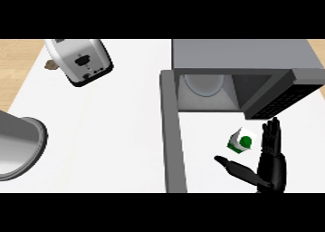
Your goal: Pick up the milk, place it into the microwave and close the microwave
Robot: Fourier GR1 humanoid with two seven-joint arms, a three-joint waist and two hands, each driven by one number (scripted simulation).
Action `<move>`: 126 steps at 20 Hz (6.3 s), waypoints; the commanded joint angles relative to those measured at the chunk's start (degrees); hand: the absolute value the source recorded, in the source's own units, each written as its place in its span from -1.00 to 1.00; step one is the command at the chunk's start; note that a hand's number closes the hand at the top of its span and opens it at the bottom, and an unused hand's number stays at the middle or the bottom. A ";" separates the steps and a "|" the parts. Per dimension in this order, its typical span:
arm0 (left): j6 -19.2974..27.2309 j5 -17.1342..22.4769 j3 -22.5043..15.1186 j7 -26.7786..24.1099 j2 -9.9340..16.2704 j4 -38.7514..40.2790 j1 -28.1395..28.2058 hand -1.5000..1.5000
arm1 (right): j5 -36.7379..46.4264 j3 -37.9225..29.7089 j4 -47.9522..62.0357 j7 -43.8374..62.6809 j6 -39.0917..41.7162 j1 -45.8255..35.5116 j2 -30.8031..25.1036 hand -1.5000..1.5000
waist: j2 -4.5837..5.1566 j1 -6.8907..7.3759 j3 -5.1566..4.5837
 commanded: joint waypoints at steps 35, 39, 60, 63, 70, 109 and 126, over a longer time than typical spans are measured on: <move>-3.36 1.06 2.43 0.04 -0.58 2.13 -0.04 -1.00 | -3.99 -13.07 47.51 -30.64 25.34 -20.56 -6.15 1.00 | 0.09 0.23 0.03; -2.68 3.32 3.88 0.63 -0.31 1.97 -0.15 -1.00 | -3.12 -15.41 41.05 -29.42 8.50 -20.19 -2.57 1.00 | -0.05 -0.08 -0.05; -4.58 6.38 2.99 -0.47 -0.60 -1.34 5.59 -1.00 | -8.83 -5.63 6.07 -5.02 33.81 -13.49 -10.84 1.00 | -0.30 -0.33 -0.08; -1.34 1.36 -2.81 -2.06 -0.61 0.64 4.56 -1.00 | -2.87 -1.46 -0.09 -5.79 26.61 -8.59 -6.61 1.00 | -0.12 -0.35 -0.04; -4.92 4.36 2.41 -3.21 -0.56 1.94 5.35 -1.00 | 4.80 -0.19 3.16 2.15 17.68 -19.76 -4.11 1.00 | -0.01 0.31 -0.02; -8.47 6.61 5.19 0.89 4.92 9.64 -7.70 -1.00 | 10.20 -11.90 29.64 -3.13 -2.38 -41.83 -6.44 1.00 | 2.95 8.70 -0.06; -8.26 2.27 2.44 1.88 6.09 9.46 -11.76 -1.00 | 18.08 -12.35 25.66 -9.30 -12.09 -33.33 -7.20 -1.00 | 4.61 12.15 -0.12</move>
